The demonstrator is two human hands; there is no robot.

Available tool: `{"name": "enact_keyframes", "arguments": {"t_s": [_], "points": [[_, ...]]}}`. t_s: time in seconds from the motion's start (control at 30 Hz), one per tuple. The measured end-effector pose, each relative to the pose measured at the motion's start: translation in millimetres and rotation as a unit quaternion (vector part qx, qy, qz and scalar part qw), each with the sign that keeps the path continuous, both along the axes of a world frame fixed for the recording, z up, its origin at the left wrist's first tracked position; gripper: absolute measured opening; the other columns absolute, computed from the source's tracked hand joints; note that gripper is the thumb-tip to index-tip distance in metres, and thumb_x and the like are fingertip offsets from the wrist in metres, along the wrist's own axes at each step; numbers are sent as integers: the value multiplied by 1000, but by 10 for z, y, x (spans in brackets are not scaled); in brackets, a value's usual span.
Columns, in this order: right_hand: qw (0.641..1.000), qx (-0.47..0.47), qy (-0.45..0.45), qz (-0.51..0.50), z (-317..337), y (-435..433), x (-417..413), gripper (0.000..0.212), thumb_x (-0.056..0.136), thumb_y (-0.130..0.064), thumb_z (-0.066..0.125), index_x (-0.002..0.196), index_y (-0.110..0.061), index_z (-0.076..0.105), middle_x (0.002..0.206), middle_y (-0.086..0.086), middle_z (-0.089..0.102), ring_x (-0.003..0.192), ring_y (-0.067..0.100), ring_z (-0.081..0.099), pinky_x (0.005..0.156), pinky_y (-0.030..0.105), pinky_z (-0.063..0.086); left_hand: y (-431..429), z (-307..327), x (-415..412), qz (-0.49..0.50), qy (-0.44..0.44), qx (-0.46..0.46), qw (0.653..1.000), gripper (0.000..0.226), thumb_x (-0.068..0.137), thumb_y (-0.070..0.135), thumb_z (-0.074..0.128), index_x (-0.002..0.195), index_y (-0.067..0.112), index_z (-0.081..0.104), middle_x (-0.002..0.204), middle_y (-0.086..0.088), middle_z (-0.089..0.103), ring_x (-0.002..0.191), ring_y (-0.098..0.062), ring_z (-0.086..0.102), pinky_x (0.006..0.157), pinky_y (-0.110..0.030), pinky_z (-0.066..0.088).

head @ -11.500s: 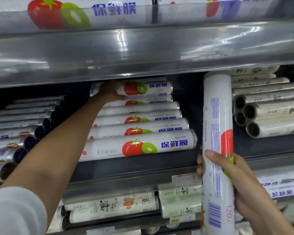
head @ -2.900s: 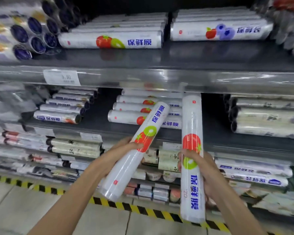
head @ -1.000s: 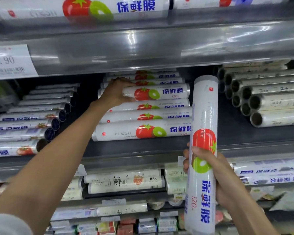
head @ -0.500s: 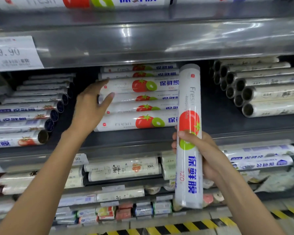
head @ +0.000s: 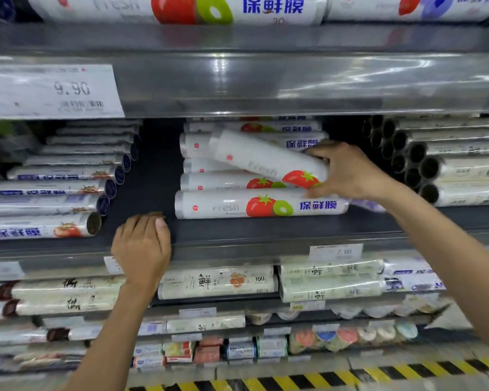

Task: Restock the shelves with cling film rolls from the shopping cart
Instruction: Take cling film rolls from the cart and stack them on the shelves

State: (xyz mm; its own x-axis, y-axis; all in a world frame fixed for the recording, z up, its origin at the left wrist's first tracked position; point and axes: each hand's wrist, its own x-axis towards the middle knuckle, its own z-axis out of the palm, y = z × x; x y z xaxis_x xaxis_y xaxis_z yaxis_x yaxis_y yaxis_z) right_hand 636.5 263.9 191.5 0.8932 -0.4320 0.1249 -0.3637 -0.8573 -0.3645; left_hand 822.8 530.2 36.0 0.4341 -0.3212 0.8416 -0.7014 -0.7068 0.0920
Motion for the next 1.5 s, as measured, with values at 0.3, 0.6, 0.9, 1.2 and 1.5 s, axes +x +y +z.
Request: {"name": "enact_keyframes", "arguments": {"t_s": [0.3,0.6,0.9,1.2,1.5], "points": [[995,-26,9,93,-193,-177,861,81,65,-33,85,137,-23,49,143,-1,45,133,19,37,106,25,27,8,-53,51,-16,-54,-7,998,47,97,23,33,71,3,67,74,-11,70,66,-31,62,57,-34,33],[995,-43,-31,86,-272,-248,905,67,66,-33,83,127,-21,56,134,3,50,125,21,43,96,24,31,10,-38,57,-29,-41,9,999,44,94,27,39,69,6,68,76,-8,72,69,-29,64,57,-33,36],[986,-93,-74,115,-372,-270,802,63,79,-36,73,135,-16,52,138,7,51,126,26,47,107,32,33,75,-89,64,-58,-66,41,995,42,95,25,39,76,2,69,84,-10,72,74,-30,66,56,-33,39],[982,-96,-157,31,-577,-583,277,63,69,-26,83,123,-4,59,124,12,58,114,29,51,102,28,34,48,-125,70,-30,-91,34,995,39,94,21,38,76,3,67,83,-11,72,71,-30,63,57,-34,35],[984,-72,-159,17,-606,-630,288,58,74,-14,78,126,0,57,124,15,54,115,29,44,98,14,22,43,-138,74,-23,-88,35,995,41,95,23,35,76,4,67,82,-10,71,66,-30,61,56,-34,32]]}}
